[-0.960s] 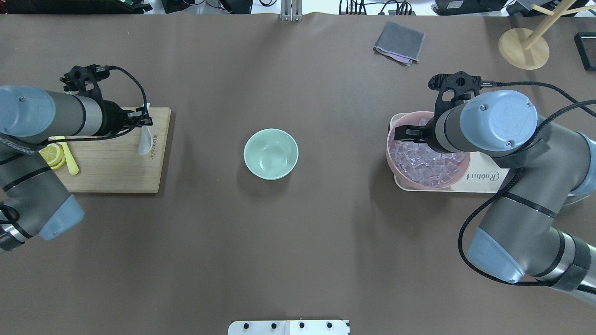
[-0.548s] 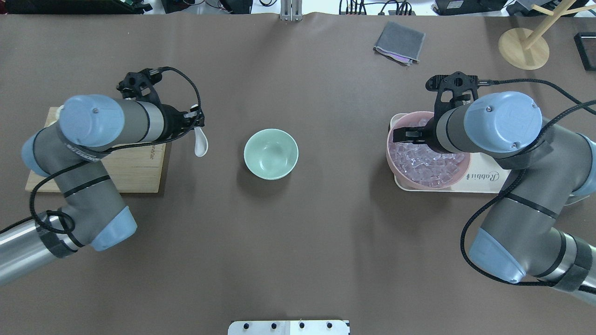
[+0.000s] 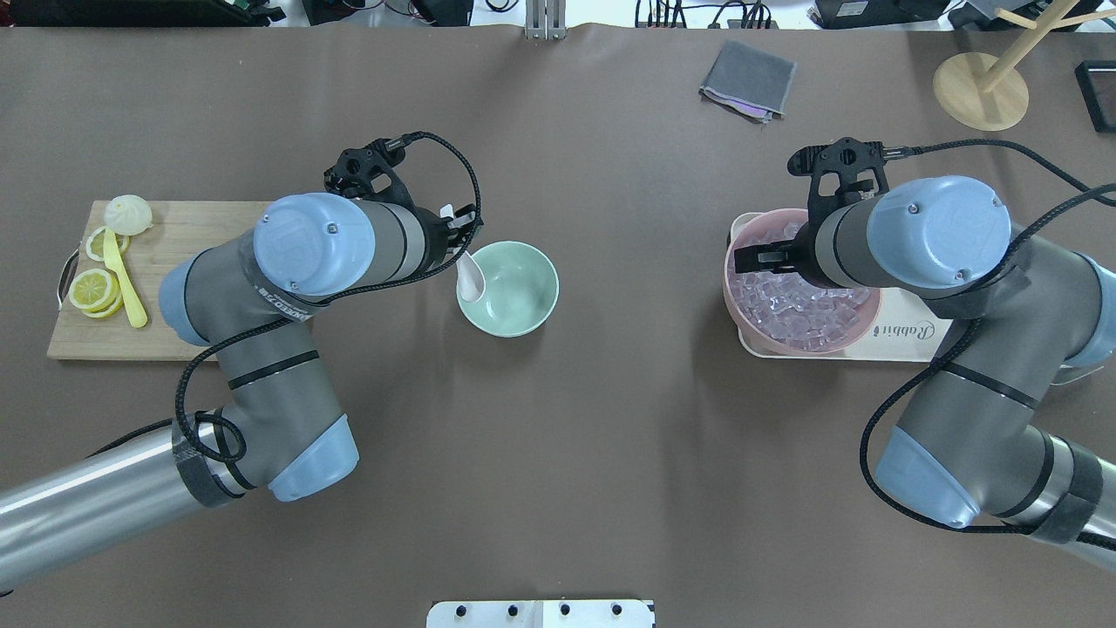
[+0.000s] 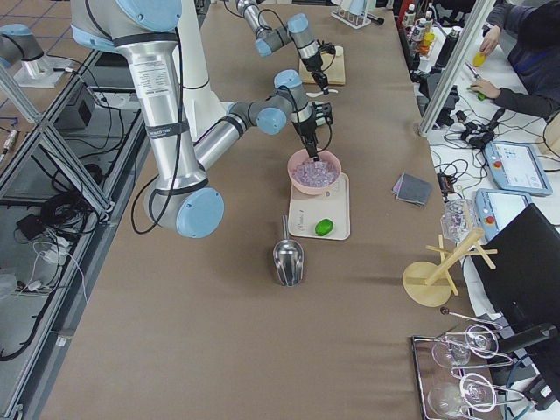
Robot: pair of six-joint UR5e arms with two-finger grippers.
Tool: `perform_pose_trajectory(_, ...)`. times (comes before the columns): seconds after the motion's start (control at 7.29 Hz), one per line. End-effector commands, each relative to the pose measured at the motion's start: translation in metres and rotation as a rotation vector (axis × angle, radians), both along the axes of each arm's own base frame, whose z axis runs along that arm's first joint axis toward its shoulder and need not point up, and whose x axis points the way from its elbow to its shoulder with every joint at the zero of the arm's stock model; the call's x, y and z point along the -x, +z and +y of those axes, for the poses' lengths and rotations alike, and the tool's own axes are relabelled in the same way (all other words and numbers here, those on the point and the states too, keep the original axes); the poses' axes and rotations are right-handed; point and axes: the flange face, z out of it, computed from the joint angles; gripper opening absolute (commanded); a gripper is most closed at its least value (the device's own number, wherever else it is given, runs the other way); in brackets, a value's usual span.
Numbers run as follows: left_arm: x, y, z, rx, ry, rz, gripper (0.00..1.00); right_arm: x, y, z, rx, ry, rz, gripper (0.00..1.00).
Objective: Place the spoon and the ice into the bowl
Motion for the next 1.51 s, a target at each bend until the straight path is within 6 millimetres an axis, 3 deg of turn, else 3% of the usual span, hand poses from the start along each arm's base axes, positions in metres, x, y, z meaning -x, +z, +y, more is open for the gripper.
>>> perform_pose_trajectory(0.0, -0.030, -0.012, 0.025, -0.007, -0.023, -0.021, 0.00, 0.007, 0.007, -0.005, -0.024, -0.005, -0.019, 1.00)
perform_pose_trajectory(0.14, -0.036, -0.011, 0.033, -0.011, -0.010, -0.024, 0.27, 0.007, 0.008, -0.005, -0.023, -0.003, -0.018, 1.00)
perform_pose_trajectory(0.27, -0.036, -0.008, 0.035, -0.024, -0.016, -0.035, 0.84, 0.008, 0.008, -0.005, -0.022, -0.001, -0.019, 1.00)
perform_pose_trajectory(0.41, -0.032, -0.013, 0.037, -0.058, 0.002, -0.043, 0.98, 0.009, 0.007, -0.005, -0.020, 0.001, -0.023, 1.00)
perform_pose_trajectory(0.55, -0.015, -0.028, 0.042, -0.136, 0.067, -0.075, 0.98, 0.009, 0.006, -0.005, -0.020, 0.005, -0.025, 1.00)
perform_pose_trajectory(0.69, 0.022, -0.029, 0.047, -0.151, 0.166, -0.137, 0.98, 0.009, 0.009, -0.005, -0.017, 0.006, -0.020, 0.96)
perform_pose_trajectory(0.82, 0.072, -0.019, 0.038, -0.181, 0.261, -0.175, 0.98, 0.010, 0.011, -0.005, -0.014, 0.005, -0.014, 0.90)
perform_pose_trajectory(1.1, 0.169, 0.049, 0.001, -0.240, 0.431, -0.260, 0.98, 0.017, 0.024, -0.011, -0.003, 0.012, 0.012, 0.77)
perform_pose_trajectory(1.23, 0.198, 0.074, -0.007, -0.257, 0.450, -0.302, 0.98, 0.021, 0.030, -0.013, 0.005, 0.010, 0.023, 0.72)
perform_pose_trajectory(1.37, 0.200, 0.078, -0.009, -0.256, 0.448, -0.309, 0.98, 0.023, 0.036, -0.015, 0.012, 0.012, 0.033, 0.69)
